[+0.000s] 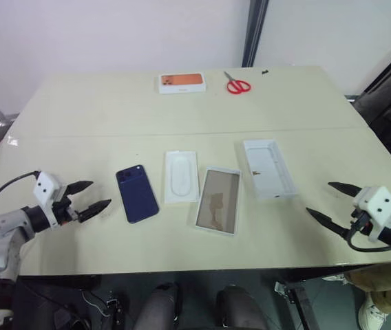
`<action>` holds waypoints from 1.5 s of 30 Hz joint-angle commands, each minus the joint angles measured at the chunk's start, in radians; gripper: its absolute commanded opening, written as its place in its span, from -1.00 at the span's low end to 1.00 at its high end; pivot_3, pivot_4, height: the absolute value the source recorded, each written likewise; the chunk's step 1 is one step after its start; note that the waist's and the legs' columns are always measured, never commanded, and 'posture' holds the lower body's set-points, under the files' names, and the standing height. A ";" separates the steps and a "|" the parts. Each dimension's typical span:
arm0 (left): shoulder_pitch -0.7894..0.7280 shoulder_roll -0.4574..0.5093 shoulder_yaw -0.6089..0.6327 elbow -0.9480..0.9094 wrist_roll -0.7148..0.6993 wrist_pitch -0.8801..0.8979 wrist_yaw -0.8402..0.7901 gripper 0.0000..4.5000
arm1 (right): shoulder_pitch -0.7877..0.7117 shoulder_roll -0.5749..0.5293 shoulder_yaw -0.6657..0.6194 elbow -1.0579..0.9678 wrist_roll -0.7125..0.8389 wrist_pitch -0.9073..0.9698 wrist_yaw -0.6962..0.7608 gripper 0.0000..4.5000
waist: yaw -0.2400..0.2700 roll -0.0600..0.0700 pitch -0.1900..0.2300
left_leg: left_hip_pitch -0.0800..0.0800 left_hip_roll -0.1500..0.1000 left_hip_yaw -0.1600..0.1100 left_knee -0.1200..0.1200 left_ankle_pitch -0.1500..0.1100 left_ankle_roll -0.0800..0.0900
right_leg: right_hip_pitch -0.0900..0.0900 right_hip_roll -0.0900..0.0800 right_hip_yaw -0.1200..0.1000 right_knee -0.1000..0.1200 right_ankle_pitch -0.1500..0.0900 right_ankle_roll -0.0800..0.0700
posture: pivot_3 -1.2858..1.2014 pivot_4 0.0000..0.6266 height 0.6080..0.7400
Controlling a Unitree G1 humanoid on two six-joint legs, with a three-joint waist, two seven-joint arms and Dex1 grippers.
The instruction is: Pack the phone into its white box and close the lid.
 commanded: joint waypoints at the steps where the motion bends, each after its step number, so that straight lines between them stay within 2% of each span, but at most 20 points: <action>1: 0.018 -0.006 0.034 -0.043 -0.023 -0.032 -0.006 1.00 | -0.032 -0.017 -0.020 0.004 0.010 -0.018 0.006 0.97 | 0.002 0.000 0.000 | 0.000 0.000 0.000 0.000 0.000 0.000 | 0.000 0.000 0.000 0.000 0.000 0.000 | 0.03 -0.52 0.91; 5: 0.011 -0.017 0.032 -0.048 -0.026 -0.015 0.009 1.00 | -0.057 -0.013 0.004 0.010 -0.002 -0.023 0.011 0.97 | 0.004 0.000 0.000 | 0.000 0.000 0.000 0.001 0.000 0.000 | 0.001 0.000 0.000 0.000 0.000 0.000 | 0.03 -0.52 0.91; 9: -0.003 -0.011 0.046 -0.063 -0.098 0.062 -0.027 1.00 | -0.071 -0.014 0.012 0.018 -0.006 -0.022 0.014 0.97 | 0.002 0.000 0.000 | 0.000 0.000 0.000 0.001 0.000 0.000 | 0.000 0.000 0.000 0.000 0.000 0.000 | 0.03 -0.52 0.91; 17: -0.011 -0.006 0.022 -0.029 -0.032 0.009 -0.011 1.00 | -0.088 -0.010 0.034 0.015 -0.009 -0.018 0.012 0.97 | 0.001 0.000 0.000 | 0.000 0.000 0.000 0.000 0.000 0.000 | 0.000 0.000 0.000 0.000 0.000 0.000 | 0.03 -0.52 0.91; 25: -0.111 -0.035 -0.019 -0.030 -0.039 0.117 0.036 1.00 | -0.125 -0.008 0.074 -0.041 -0.003 0.019 0.004 0.97 | 0.001 0.000 0.000 | 0.000 0.000 0.000 0.001 0.000 0.000 | 0.000 0.000 0.000 0.000 0.000 0.000 | 0.03 -0.52 0.91; 29: -0.174 -0.053 -0.079 -0.084 -0.012 0.243 0.114 1.00 | -0.157 -0.009 0.117 -0.104 0.020 0.079 0.019 0.97 | 0.001 0.000 0.000 | 0.000 0.000 0.000 0.001 0.000 0.000 | 0.000 0.000 0.000 0.000 0.000 0.000 | 0.03 -0.52 0.91; 31: -0.211 -0.066 -0.091 -0.109 -0.029 0.322 0.157 1.00 | -0.179 -0.011 0.144 -0.130 0.019 0.099 0.026 0.97 | 0.001 0.000 0.000 | 0.000 0.000 0.000 0.001 0.000 0.000 | 0.000 0.000 0.000 0.000 0.000 0.000 | 0.03 -0.52 0.91; 33: -0.268 -0.085 -0.094 -0.130 -0.104 0.478 0.175 1.00 | -0.213 -0.010 0.182 -0.152 0.001 0.099 0.029 0.97 | 0.001 0.000 0.000 | 0.000 0.000 0.000 0.001 0.000 0.000 | 0.000 0.000 0.000 0.000 0.000 0.000 | 0.03 -0.52 0.91; 36: -0.383 -0.162 -0.115 -0.144 -0.174 0.668 0.257 1.00 | -0.293 0.014 0.247 -0.146 -0.015 0.101 0.022 0.97 | 0.003 0.000 0.000 | -0.001 0.000 0.000 0.002 0.000 0.000 | 0.000 0.000 -0.001 0.001 0.000 0.000 | 0.03 -0.52 0.91; 39: -0.463 -0.238 -0.131 -0.144 -0.181 0.787 0.362 1.00 | -0.351 0.036 0.293 -0.109 -0.035 0.090 0.017 0.97 | 0.002 -0.001 0.000 | -0.001 0.000 0.000 0.005 0.000 0.000 | 0.000 0.000 -0.001 0.001 0.000 0.001 | 0.03 -0.52 0.91; 42: -0.523 -0.311 -0.094 -0.132 -0.224 0.930 0.468 1.00 | -0.380 0.054 0.321 -0.088 -0.057 0.073 0.009 0.97 | 0.000 -0.001 0.000 | -0.002 0.000 0.000 0.005 0.001 -0.001 | 0.000 0.001 -0.001 0.001 0.000 0.001 | 0.03 -0.52 0.91; 45: -0.556 -0.341 -0.103 -0.135 -0.232 0.986 0.501 1.00 | -0.384 0.068 0.327 -0.080 -0.067 0.064 0.001 0.97 | -0.002 -0.001 0.000 | -0.002 0.000 0.000 0.005 0.002 -0.003 | -0.001 0.001 -0.001 0.002 0.000 0.001 | 0.03 -0.52 0.91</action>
